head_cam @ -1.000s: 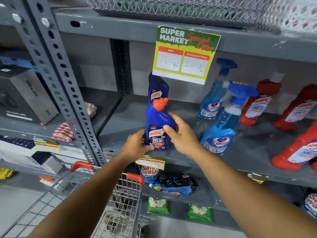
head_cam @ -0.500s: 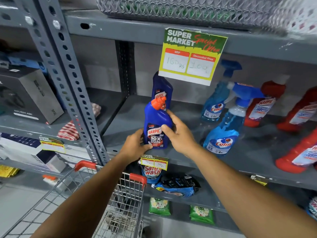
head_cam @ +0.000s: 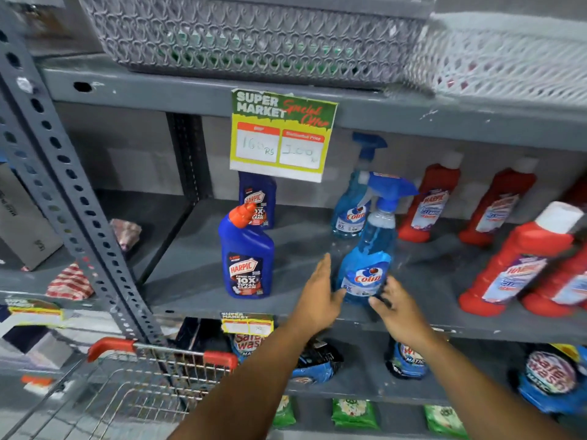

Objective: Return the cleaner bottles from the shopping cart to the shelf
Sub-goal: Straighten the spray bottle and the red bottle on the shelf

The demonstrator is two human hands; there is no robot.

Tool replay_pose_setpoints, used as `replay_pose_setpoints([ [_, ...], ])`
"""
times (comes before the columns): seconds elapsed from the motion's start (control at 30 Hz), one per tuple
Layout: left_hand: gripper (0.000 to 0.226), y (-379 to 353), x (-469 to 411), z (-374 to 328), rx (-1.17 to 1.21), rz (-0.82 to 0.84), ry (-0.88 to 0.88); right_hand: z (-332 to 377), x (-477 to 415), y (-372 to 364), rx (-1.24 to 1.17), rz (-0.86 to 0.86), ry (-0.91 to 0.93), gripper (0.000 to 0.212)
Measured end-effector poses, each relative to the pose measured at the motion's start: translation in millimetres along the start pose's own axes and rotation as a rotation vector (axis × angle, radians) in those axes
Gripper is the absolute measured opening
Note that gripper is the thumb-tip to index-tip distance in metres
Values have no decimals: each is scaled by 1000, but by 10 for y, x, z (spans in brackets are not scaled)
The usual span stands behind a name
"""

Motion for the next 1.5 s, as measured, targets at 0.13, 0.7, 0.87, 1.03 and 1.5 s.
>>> replay_pose_setpoints([
  [0.13, 51, -110, -100, 109, -13, 19, -16, -87, -77, 75, 73, -23, -14, 44],
  [0.7, 39, -469, 668, -147, -111, -377, -307, -340, 532, 1042, -176, -786, 143, 32],
  [0.87, 69, -1748, 202, -853, -25, 61, -266, -1296, 561, 2052, -14, -568, -2, 66],
  [1.03, 66, -2372, -456, -1101, 70, 212, -59, -1478, 127, 2210, 89, -76, 132, 50],
  [1.5, 41, -2009, -487, -765, 53, 174, 90, -1229, -16, 1875, 103, -38, 239, 45],
])
Point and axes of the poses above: each hand's wrist, its own x-axis away from the middle knuckle, its own y-axis out of the back of the hand, z = x × y, the point moved 5 cm from there along -x, towards the middle knuckle, and after that the axes turned 7 degrees about y, right-handed, at the moved point
